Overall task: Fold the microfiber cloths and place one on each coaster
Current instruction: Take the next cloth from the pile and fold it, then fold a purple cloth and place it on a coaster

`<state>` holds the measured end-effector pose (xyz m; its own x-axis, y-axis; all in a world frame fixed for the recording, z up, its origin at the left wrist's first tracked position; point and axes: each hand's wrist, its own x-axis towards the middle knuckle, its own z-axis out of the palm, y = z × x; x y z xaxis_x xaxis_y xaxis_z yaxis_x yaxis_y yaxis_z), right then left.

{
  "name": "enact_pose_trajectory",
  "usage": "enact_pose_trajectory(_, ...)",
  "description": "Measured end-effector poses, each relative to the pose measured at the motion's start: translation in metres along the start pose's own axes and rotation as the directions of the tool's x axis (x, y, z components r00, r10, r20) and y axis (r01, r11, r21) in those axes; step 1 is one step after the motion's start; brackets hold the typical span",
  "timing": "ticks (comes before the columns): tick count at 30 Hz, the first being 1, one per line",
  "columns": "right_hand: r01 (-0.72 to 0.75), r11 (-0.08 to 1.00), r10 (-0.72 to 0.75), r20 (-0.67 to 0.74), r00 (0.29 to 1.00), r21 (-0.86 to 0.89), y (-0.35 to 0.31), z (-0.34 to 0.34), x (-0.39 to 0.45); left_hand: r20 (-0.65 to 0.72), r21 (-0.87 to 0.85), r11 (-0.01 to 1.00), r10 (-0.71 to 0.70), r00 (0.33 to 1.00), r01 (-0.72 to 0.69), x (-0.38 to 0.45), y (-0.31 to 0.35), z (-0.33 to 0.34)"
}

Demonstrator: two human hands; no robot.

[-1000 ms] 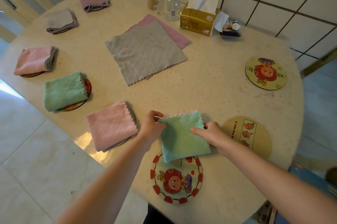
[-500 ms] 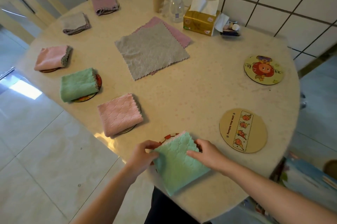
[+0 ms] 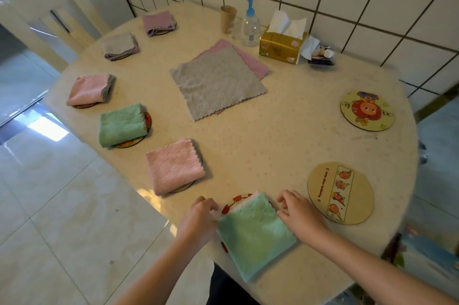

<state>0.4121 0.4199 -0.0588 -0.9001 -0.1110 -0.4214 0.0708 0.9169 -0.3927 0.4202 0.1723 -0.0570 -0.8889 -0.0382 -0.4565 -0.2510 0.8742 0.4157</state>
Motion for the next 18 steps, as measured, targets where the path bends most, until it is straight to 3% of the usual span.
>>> enact_pose_trajectory(5, 0.058, 0.998, -0.059, -0.109, 0.992, -0.013, -0.018, -0.047, 0.048, -0.091, 0.095, 0.982, 0.17, 0.981, -0.162, 0.039, 0.026, -0.06)
enact_pose_trajectory(8, 0.089, 0.995, -0.095, -0.14, 0.986, -0.047, -0.033, -0.074, 0.095, -0.168, 0.323, 0.928, 0.249, 0.954, -0.185, 0.084, 0.04, -0.1)
enact_pose_trajectory(11, 0.111, 0.989, -0.126, -0.155, 0.98, -0.103, -0.046, -0.095, 0.145, -0.061, 0.231, 0.946, 0.247, 0.967, -0.227, 0.147, 0.039, -0.117)
enact_pose_trajectory(18, 0.096, 0.947, -0.151, -0.162, 0.975, -0.308, -0.063, -0.112, 0.273, -0.067, 0.334, 0.893, 0.343, 0.937, -0.303, 0.262, 0.023, -0.136)
